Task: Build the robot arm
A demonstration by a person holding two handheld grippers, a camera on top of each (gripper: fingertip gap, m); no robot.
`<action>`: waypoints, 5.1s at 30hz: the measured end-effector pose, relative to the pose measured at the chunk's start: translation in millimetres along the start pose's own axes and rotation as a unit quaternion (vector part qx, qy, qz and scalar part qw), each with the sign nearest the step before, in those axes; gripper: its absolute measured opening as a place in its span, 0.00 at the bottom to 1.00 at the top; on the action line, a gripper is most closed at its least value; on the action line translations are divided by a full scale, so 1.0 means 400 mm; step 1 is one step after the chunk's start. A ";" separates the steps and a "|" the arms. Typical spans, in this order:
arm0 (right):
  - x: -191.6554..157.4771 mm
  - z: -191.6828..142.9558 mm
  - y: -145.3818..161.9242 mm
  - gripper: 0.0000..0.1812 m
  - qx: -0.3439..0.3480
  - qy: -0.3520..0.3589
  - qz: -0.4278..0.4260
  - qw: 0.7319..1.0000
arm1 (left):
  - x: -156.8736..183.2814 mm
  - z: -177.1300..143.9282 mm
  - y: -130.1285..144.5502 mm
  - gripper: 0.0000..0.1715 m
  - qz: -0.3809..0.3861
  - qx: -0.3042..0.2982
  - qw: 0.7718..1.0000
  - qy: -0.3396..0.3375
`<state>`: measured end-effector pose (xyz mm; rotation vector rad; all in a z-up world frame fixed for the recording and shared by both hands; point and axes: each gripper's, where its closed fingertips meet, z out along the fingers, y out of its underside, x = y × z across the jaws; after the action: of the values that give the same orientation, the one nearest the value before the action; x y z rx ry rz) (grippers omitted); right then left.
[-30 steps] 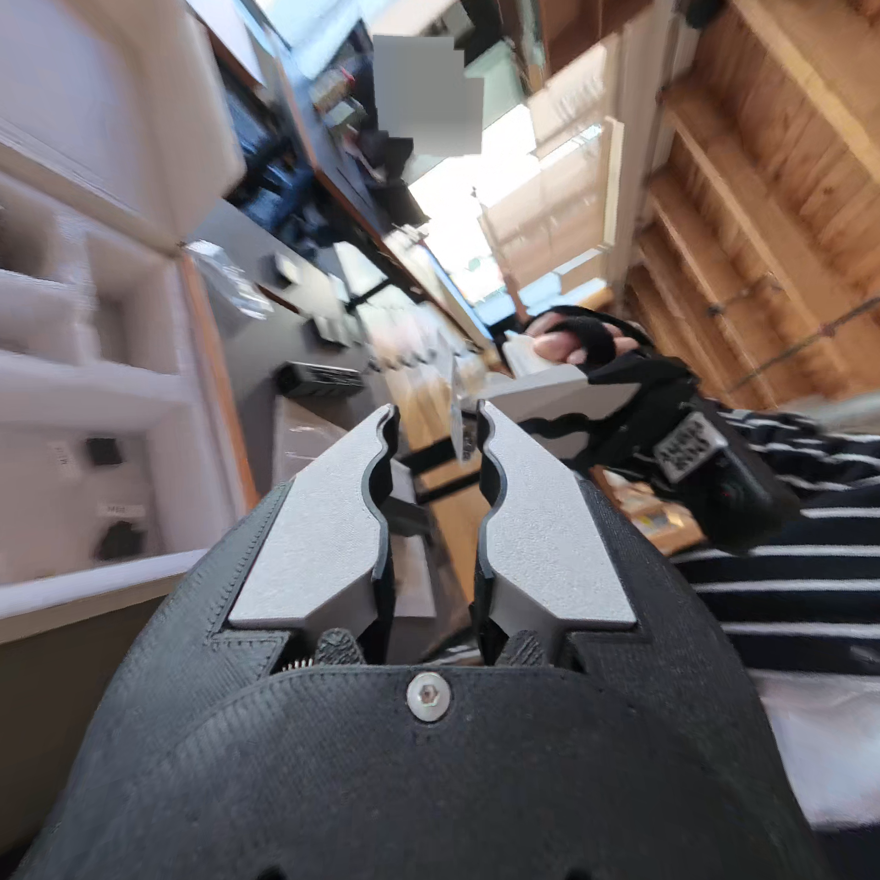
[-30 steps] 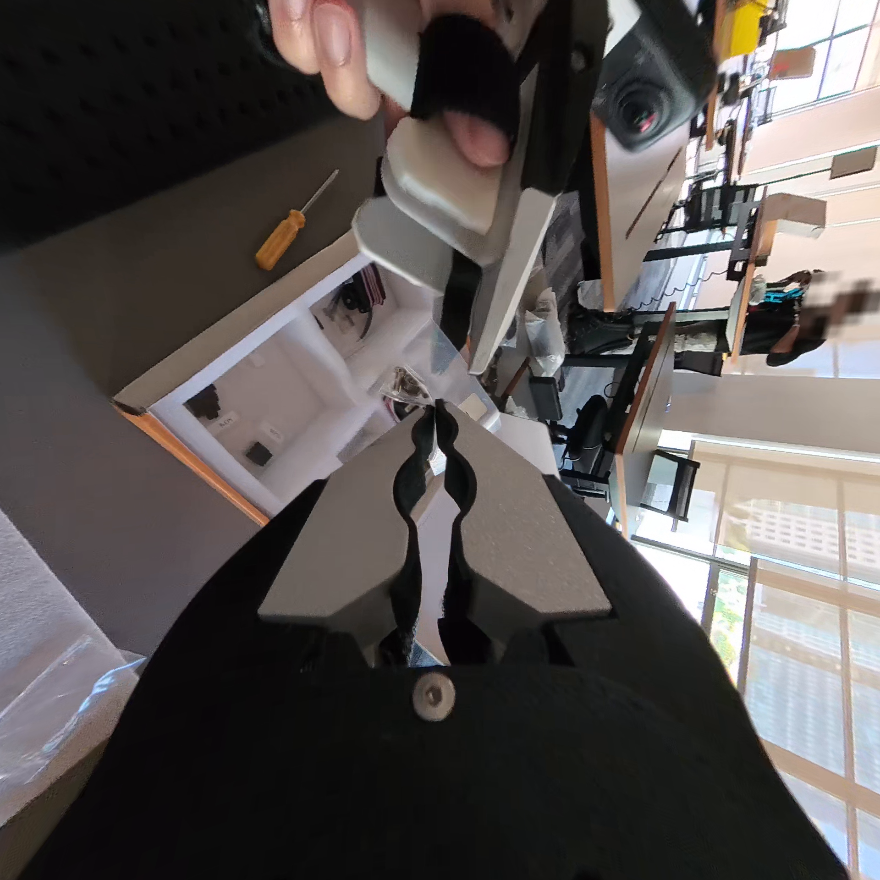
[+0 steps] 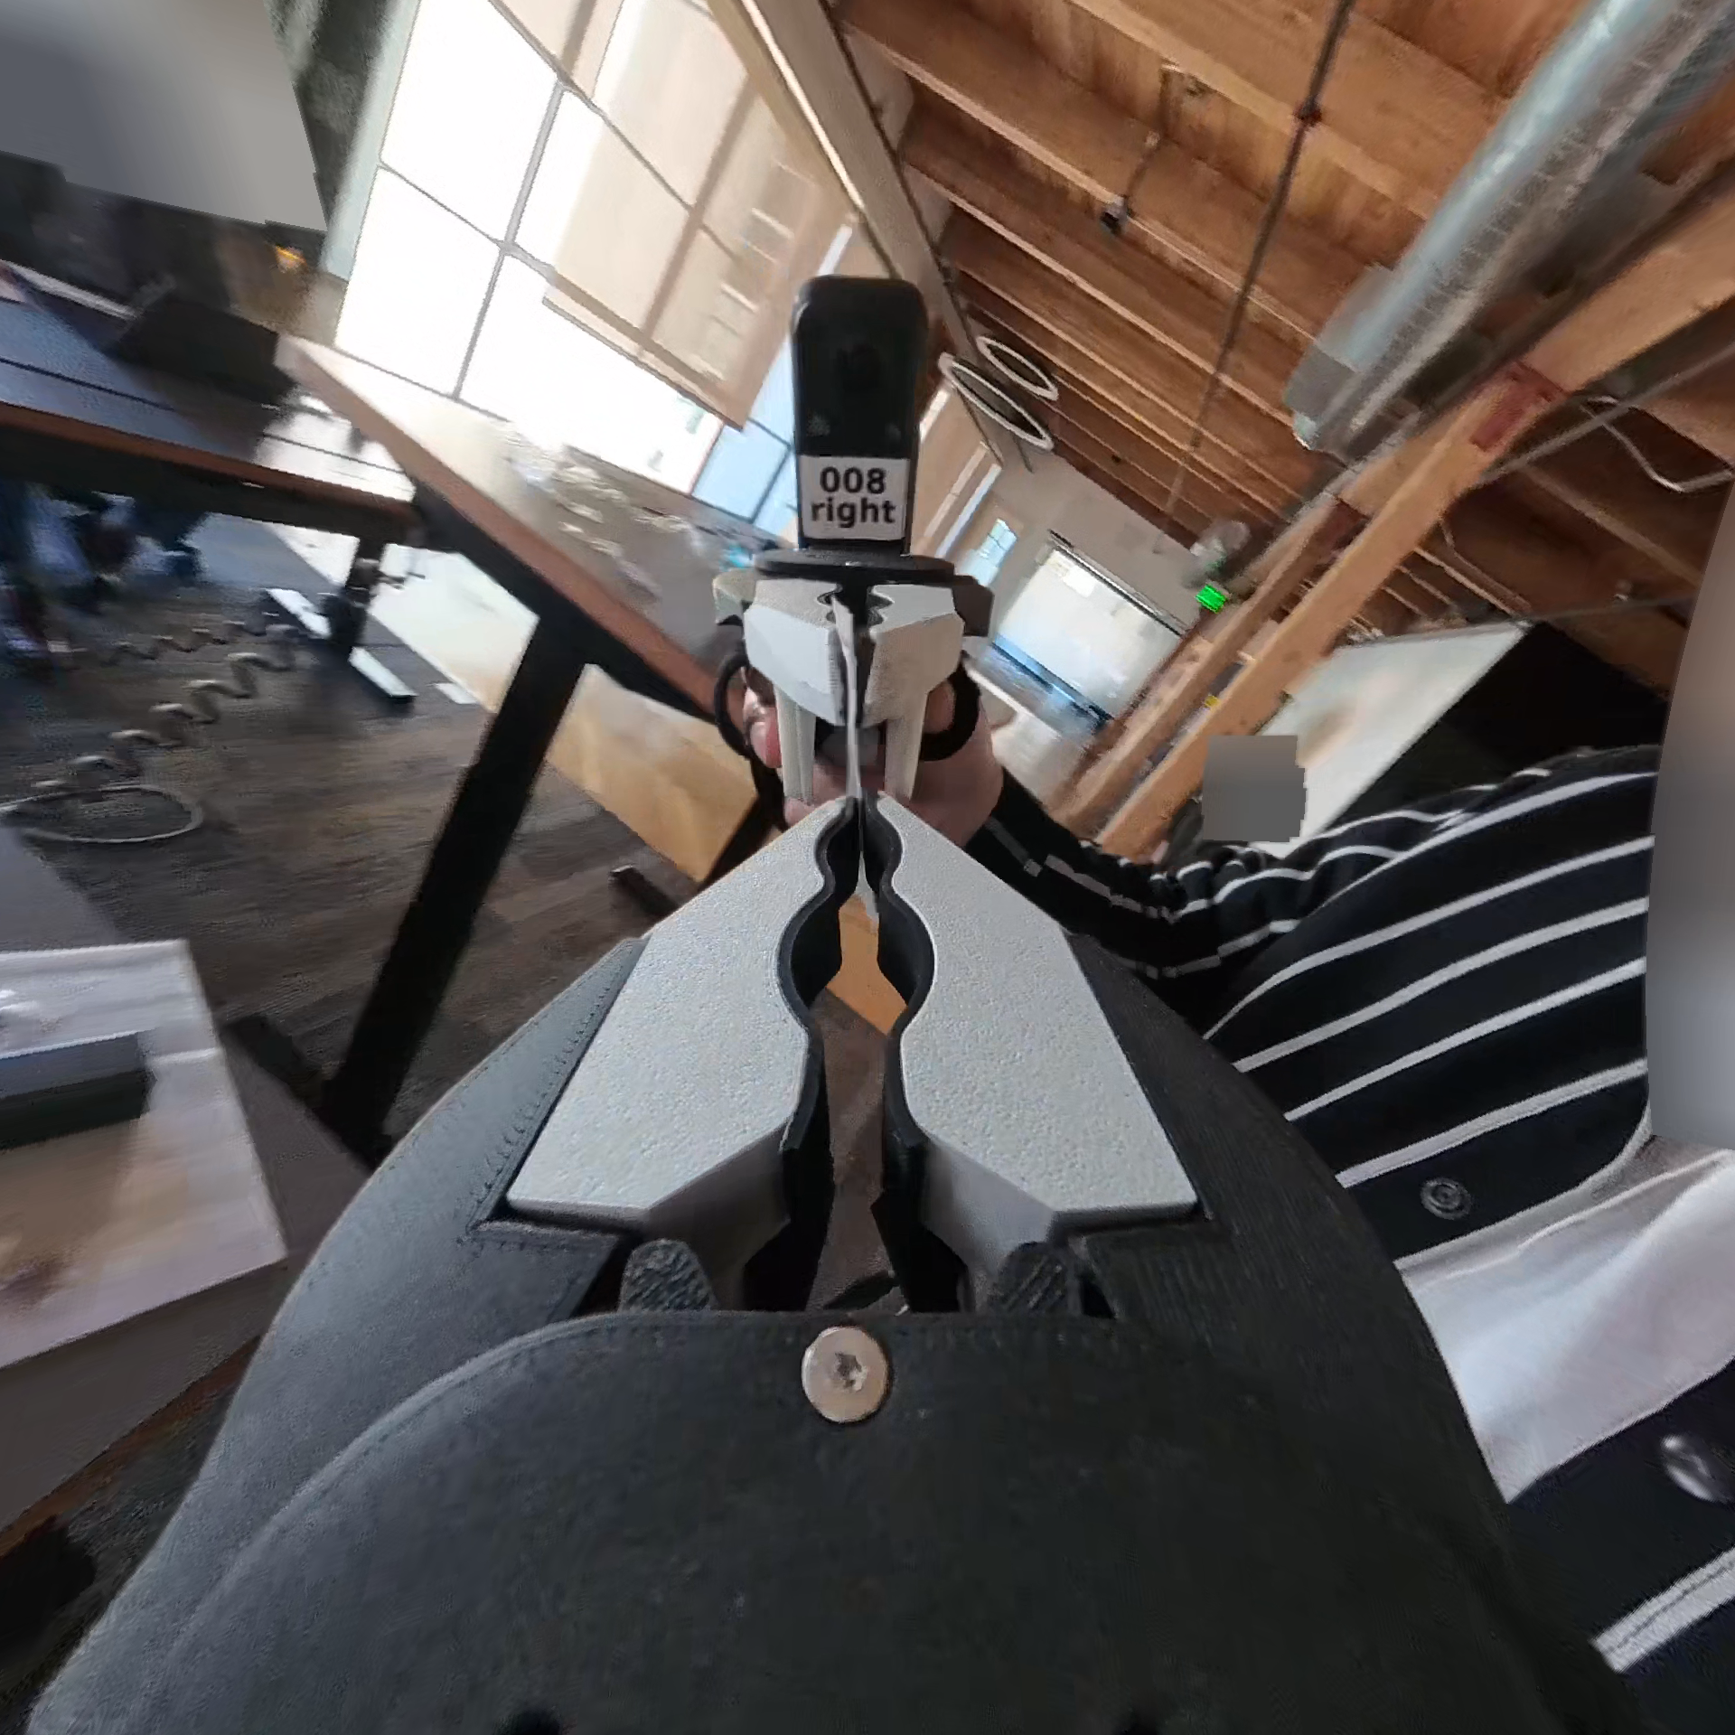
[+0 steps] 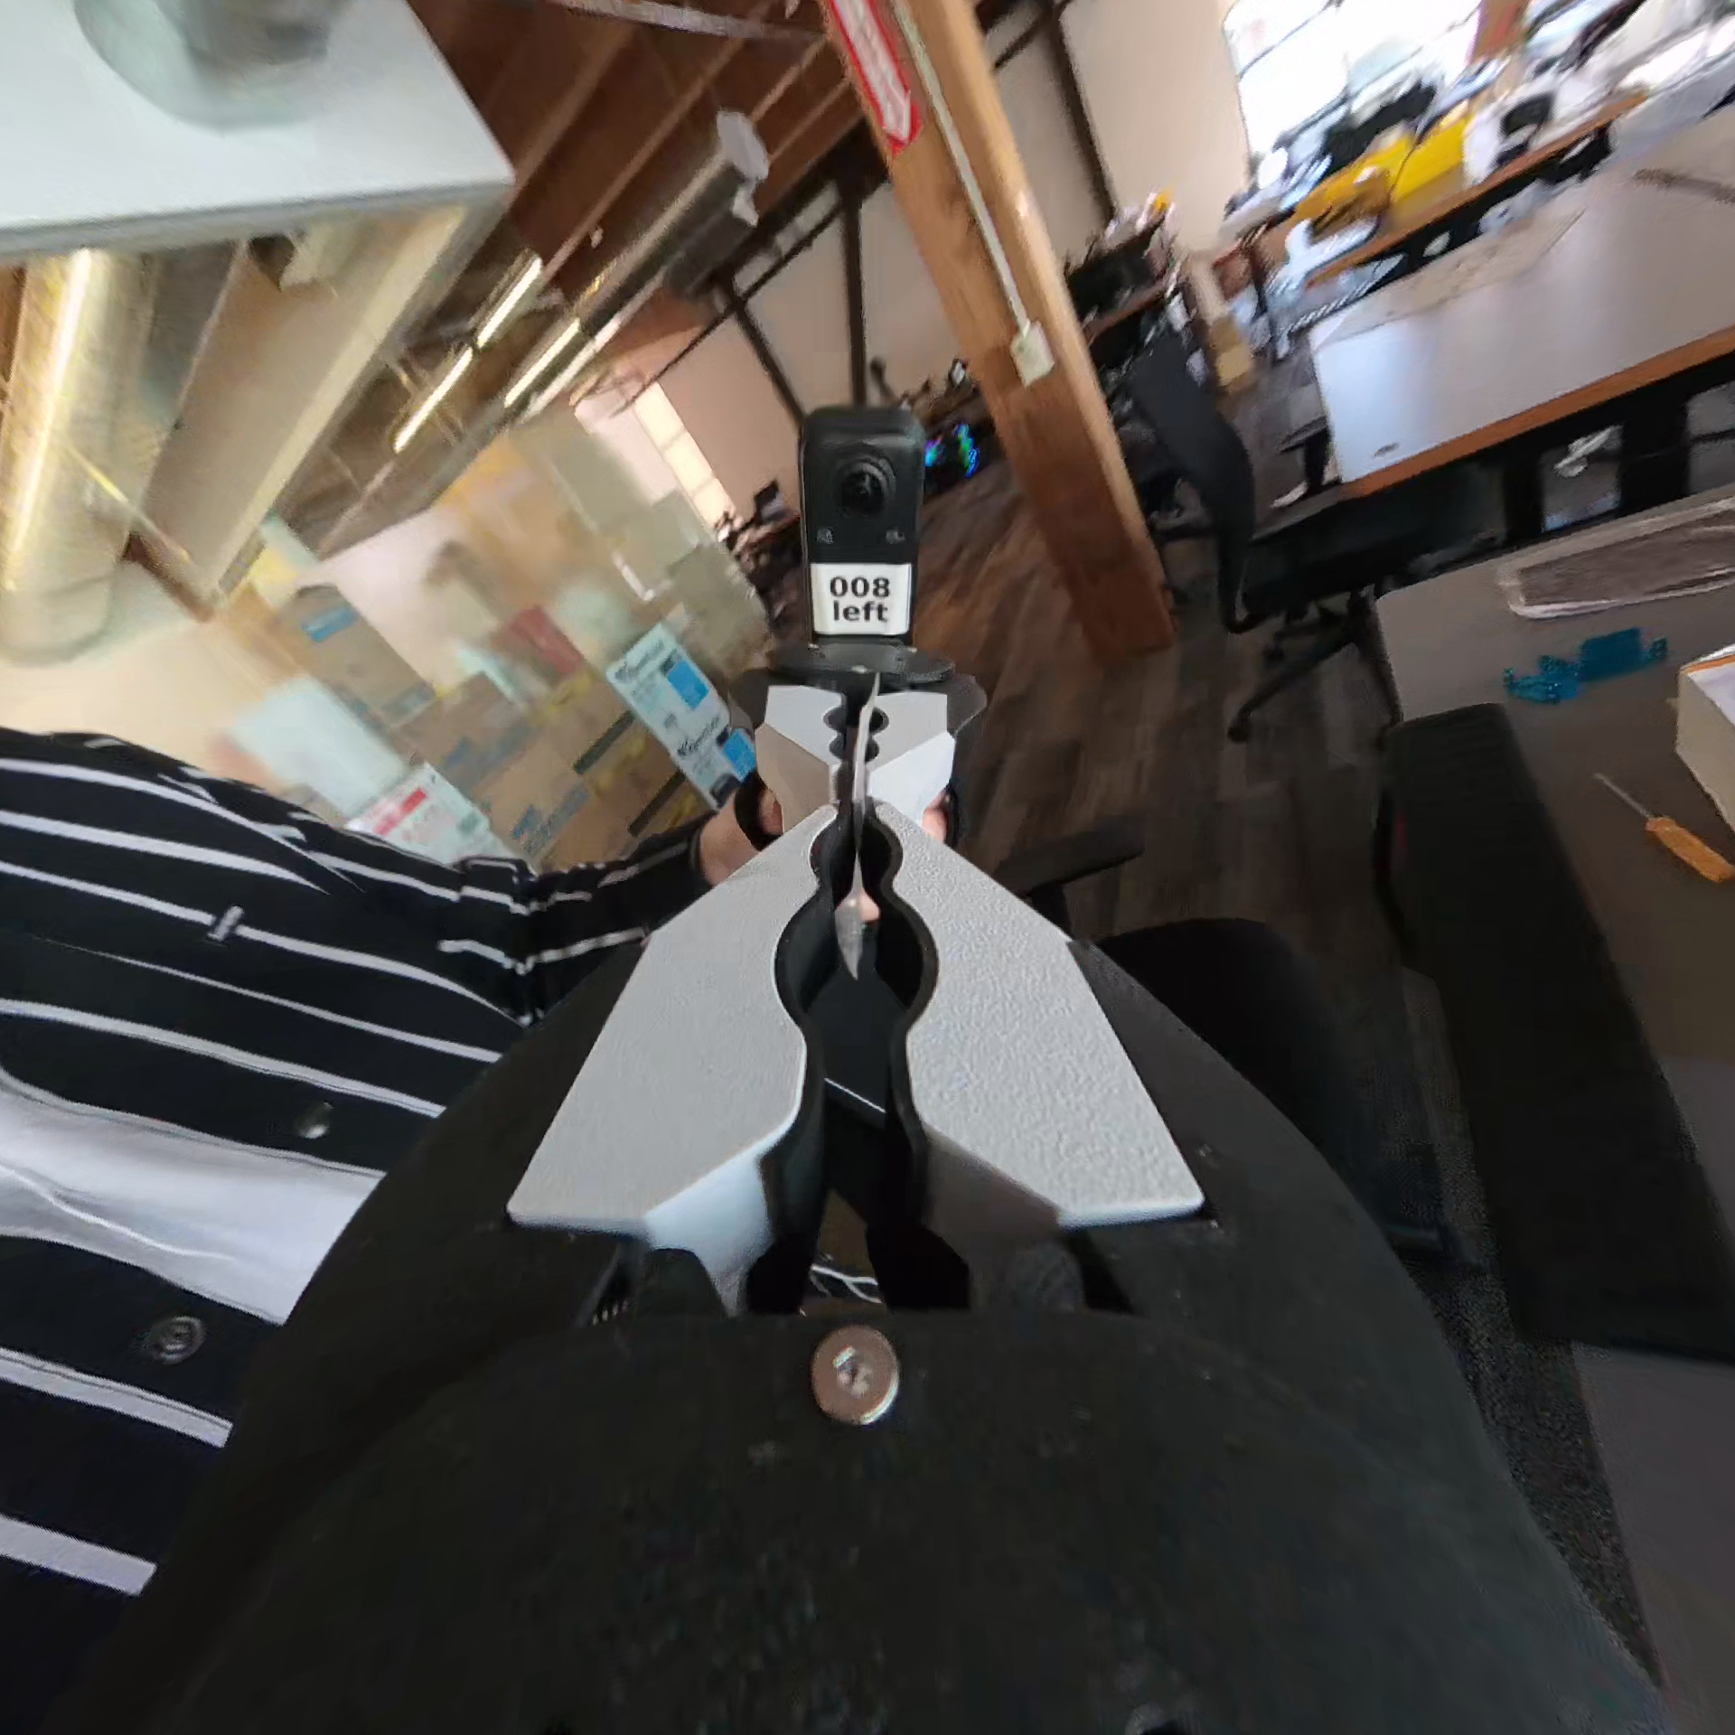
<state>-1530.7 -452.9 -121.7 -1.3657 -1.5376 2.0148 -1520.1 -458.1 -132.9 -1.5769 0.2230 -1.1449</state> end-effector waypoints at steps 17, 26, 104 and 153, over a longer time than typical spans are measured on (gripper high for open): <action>-0.828 -1.054 0.361 0.04 0.202 0.254 0.017 0.946 | 0.805 0.994 0.467 0.00 0.073 -0.117 0.952 0.273; -1.171 -1.631 0.524 0.06 0.262 0.428 0.024 0.864 | 1.073 1.441 0.675 0.00 -0.024 -0.186 0.917 0.352; -0.418 -2.866 0.569 0.10 -0.053 0.317 0.037 0.946 | 0.387 2.801 0.828 0.00 -0.176 -0.125 0.970 -0.114; -0.459 -3.063 0.718 0.08 -0.276 0.301 -0.259 0.875 | 0.412 2.876 0.985 0.14 0.019 -0.327 0.941 -0.079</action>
<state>-374.4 55.2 -270.0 -1.3626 -1.9331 0.7497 -406.2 38.9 -269.2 -2.2252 0.5687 -0.9515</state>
